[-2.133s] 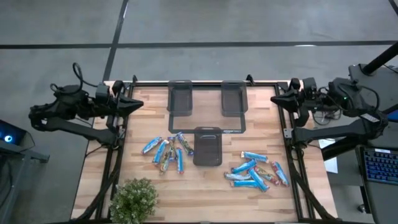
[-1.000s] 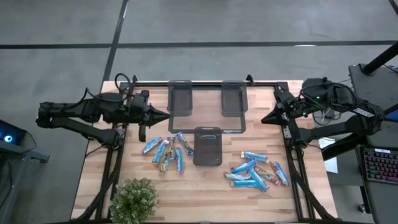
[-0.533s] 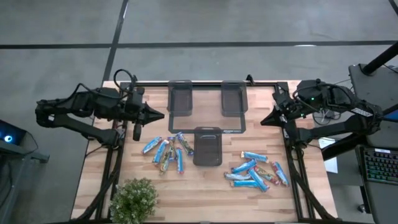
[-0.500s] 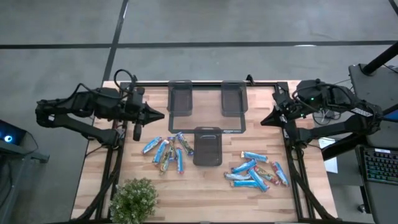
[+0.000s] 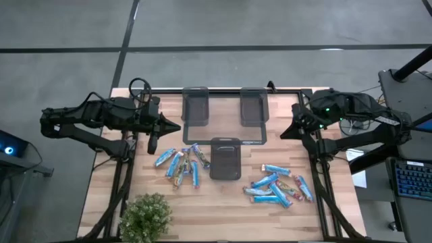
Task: Pick and place Granola Bars by type
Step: Put the yellow granola bar into the right black bin
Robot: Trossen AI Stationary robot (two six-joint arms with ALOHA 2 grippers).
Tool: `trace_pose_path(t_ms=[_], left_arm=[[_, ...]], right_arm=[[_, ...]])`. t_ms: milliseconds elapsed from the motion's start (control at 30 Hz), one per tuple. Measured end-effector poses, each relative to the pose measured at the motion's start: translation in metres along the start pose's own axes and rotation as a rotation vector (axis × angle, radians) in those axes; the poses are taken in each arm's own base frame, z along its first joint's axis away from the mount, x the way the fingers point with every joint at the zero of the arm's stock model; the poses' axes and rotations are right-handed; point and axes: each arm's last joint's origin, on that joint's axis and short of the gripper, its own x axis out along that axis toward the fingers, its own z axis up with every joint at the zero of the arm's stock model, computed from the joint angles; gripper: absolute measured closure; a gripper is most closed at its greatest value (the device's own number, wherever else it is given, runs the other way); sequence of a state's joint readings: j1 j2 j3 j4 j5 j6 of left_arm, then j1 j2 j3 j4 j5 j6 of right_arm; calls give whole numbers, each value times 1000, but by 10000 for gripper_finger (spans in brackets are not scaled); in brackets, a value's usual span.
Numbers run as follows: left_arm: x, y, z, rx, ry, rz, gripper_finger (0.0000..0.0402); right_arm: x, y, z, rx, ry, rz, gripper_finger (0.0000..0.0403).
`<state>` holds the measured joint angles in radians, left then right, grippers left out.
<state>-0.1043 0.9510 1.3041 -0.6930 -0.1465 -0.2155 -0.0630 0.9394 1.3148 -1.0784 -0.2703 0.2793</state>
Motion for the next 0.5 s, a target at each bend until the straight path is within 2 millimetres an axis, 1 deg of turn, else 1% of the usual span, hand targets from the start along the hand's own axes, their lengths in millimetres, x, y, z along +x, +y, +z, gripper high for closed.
trace_pose_path(t_ms=[233, 333, 500], left_arm=[[3, 0, 0, -1, 8, 2, 401], [3, 0, 0, -1, 9, 2, 401], [4, 0, -1, 0, 12, 5, 401]], right_arm=[[19, -6, -9, 52, 229, -56, 394], [26, -8, -10, 70, 291, -74, 394], [38, -11, -8, 126, 341, -96, 394]])
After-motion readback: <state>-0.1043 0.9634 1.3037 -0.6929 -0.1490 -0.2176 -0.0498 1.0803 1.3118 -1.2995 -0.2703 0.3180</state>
